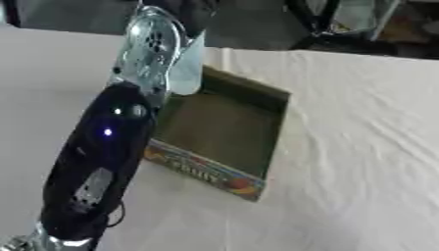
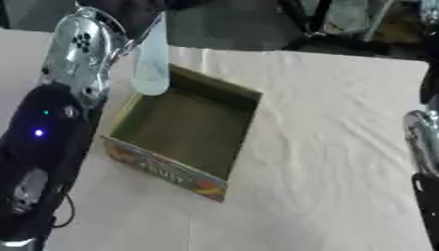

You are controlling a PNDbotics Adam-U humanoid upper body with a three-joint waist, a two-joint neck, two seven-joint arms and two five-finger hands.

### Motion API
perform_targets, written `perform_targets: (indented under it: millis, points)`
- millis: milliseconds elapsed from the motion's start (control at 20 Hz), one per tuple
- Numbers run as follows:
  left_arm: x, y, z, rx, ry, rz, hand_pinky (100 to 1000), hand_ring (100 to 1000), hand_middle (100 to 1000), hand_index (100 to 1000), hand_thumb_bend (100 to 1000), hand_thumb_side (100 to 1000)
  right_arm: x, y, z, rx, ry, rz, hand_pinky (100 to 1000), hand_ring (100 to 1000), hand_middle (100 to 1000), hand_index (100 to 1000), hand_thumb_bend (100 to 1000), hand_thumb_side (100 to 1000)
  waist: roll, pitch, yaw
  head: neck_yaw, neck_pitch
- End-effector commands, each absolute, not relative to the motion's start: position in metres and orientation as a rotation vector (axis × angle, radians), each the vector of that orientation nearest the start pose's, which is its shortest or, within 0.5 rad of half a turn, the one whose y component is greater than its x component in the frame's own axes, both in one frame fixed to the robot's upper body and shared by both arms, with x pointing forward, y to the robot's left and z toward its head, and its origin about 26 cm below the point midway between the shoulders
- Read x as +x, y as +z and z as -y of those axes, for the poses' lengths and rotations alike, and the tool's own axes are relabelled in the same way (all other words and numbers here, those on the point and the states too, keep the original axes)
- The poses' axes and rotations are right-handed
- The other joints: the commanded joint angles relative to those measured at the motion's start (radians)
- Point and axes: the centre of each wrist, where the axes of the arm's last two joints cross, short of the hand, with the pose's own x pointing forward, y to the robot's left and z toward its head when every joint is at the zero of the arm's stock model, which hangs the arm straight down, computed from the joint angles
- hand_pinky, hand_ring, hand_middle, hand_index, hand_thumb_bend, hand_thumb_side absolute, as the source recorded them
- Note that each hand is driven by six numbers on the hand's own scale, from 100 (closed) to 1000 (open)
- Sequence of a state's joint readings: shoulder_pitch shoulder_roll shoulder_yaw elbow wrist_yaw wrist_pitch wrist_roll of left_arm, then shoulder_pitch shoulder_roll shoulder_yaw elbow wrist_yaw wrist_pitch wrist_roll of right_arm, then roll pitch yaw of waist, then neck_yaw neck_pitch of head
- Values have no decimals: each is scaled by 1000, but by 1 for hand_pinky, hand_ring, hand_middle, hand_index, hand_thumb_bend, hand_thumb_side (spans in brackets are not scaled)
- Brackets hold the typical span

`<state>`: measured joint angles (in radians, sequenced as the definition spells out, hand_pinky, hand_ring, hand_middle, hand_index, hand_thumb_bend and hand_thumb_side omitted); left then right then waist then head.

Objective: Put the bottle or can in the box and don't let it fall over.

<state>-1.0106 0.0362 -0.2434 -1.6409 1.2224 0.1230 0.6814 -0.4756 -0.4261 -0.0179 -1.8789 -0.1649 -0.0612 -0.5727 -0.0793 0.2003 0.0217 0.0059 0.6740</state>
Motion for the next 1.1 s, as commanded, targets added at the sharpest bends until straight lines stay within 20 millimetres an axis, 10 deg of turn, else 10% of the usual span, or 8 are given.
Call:
perform_targets:
  millis: [50,1100]
  points:
    - [347,327,-57,-1153,304,1528,100,100,100,971,603,1000,329,251,271,-308,-312,2451,999,936,947,848,424,446,3,-10,-7,8,-14]
    - [372,253,-45,-1034,326,1310,100,100,100,964,597,1000,329,254,272,-314,-336,2464,1000,938,950,848,417,452,7,15,-7,-18,-18]
